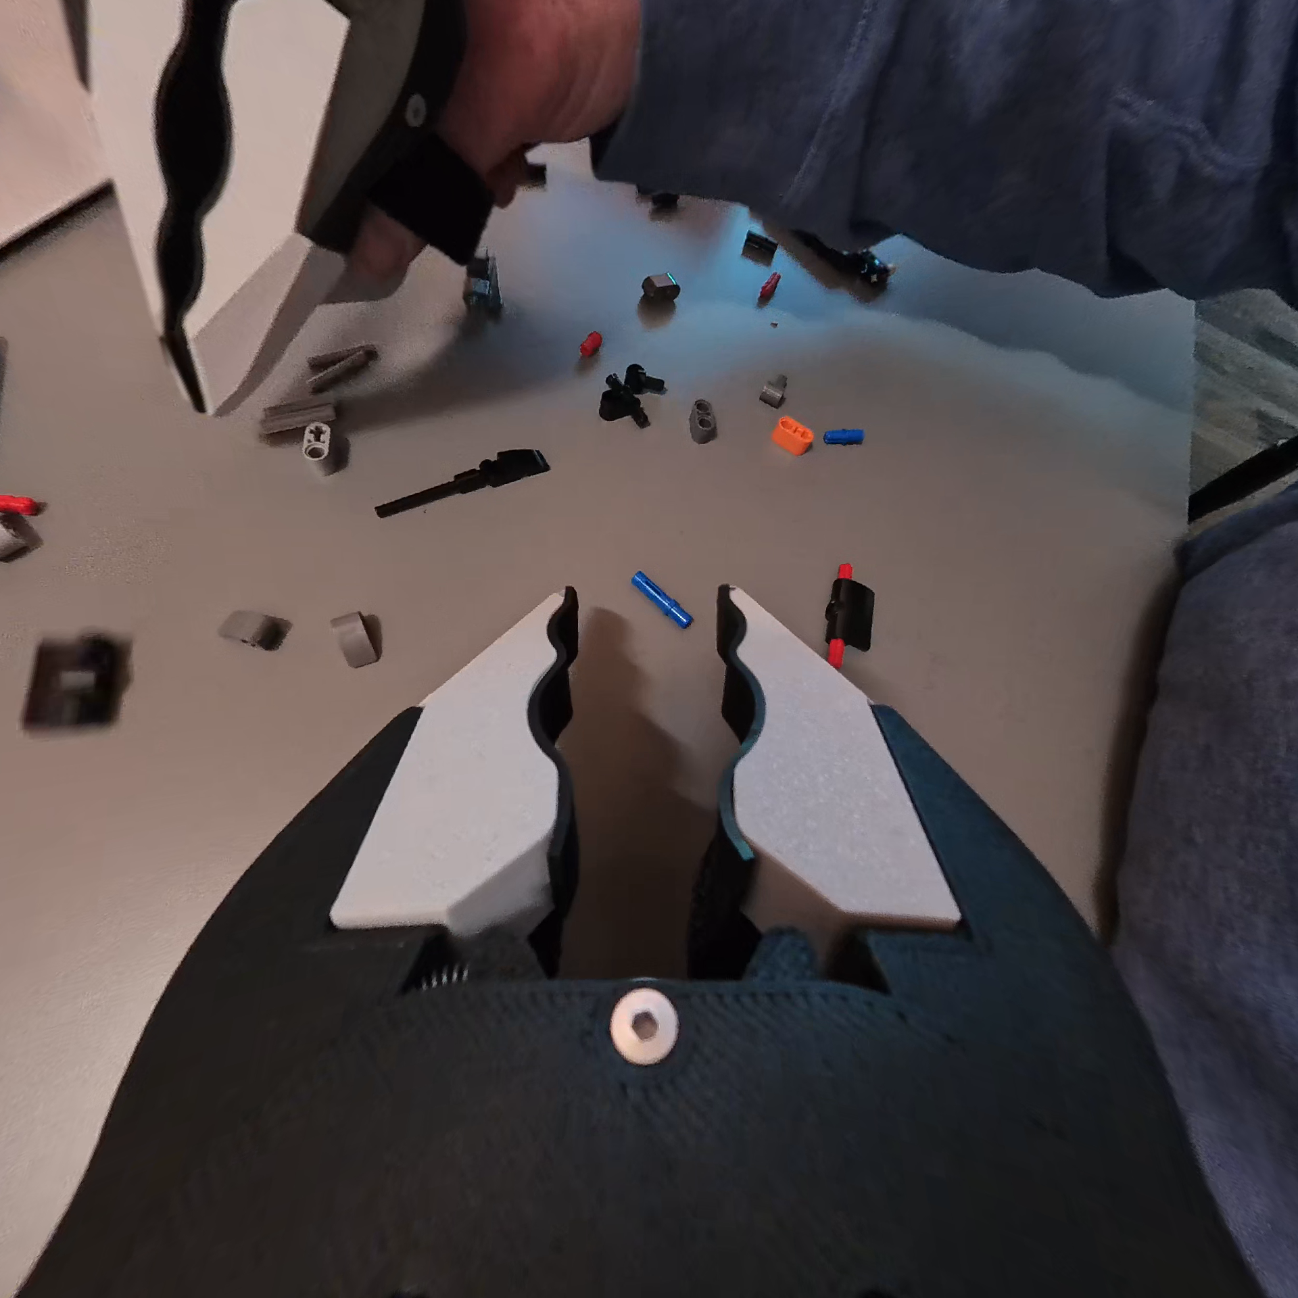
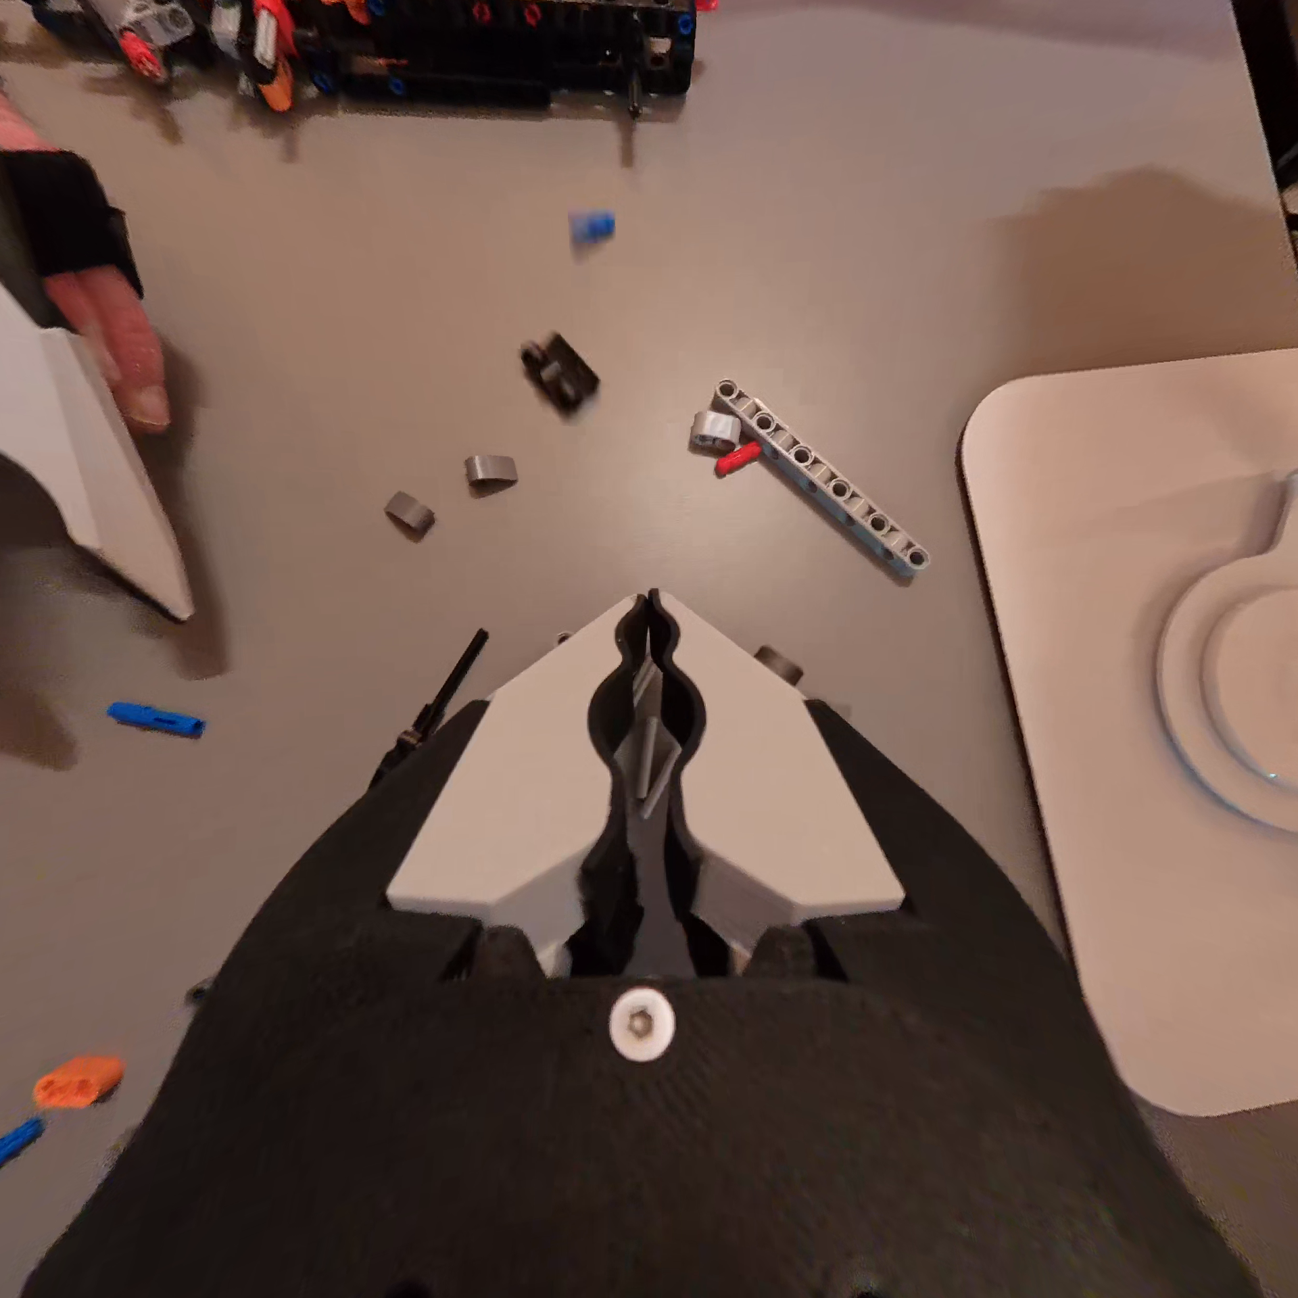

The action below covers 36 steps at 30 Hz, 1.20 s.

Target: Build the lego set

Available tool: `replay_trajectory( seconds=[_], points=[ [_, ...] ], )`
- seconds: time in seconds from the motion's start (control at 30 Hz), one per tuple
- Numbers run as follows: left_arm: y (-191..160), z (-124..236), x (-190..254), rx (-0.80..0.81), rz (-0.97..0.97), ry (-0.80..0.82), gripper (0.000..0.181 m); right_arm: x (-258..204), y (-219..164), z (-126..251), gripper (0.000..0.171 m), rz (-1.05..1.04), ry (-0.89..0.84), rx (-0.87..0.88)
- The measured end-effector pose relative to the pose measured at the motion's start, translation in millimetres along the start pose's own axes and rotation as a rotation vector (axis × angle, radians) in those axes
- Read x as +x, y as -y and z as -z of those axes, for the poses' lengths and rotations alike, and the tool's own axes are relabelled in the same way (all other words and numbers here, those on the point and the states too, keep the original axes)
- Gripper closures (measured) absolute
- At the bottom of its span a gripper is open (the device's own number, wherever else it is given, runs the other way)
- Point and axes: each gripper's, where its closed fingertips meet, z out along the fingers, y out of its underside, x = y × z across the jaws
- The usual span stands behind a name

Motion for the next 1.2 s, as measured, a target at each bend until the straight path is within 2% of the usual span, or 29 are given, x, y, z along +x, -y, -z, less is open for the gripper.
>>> replay_trajectory(
  seconds=[0.13,0.27,0.37,0.5,0.63,0.7,0.73,0.77,1.0,1.2],
  points=[
    [-1.7,-0.5,2.6,-0.011,0.002,-0.009,0.144,-6.2,3.2,7.5,0.171,-0.002,-0.012,0.013],
    [-0.3,1.1,18.8,-0.012,-0.003,-0.047,0.145,-25.2,37.8,2.2,0.162,0.049,0.017,0.062],
    [-0.7,8.4,28.1,-0.013,-0.037,-0.055,0.146,-40.2,66.7,-14.3,0.153,0.149,0.054,0.082],
    [-2.6,21.5,30.7,0.012,-0.032,-0.047,0.146,-44.5,78.3,-47.2,0.146,0.258,0.076,0.025],
    [-5.2,26.9,28.3,0.025,-0.024,-0.042,0.146,-48.5,71.0,-73.2,0.147,0.333,0.105,-0.063],
    [-4.1,27.8,27.7,0.034,-0.022,-0.047,0.146,-48.9,72.2,-78.0,0.152,0.341,0.106,-0.071],
    [-3.3,28.0,27.9,0.038,-0.022,-0.052,0.146,-47.9,72.6,-78.9,0.162,0.342,0.102,-0.076],
    [-3.0,28.0,27.9,0.041,-0.024,-0.054,0.146,-47.2,72.5,-79.6,0.164,0.342,0.100,-0.077],
    [2.7,33.5,20.4,0.082,-0.029,-0.023,0.149,-52.8,68.6,-70.5,0.165,0.199,0.182,-0.029],
    [20.1,59.6,-12.8,0.166,-0.064,0.200,0.152,-72.3,79.4,-19.4,0.165,-0.108,0.366,0.177]
  ],
)
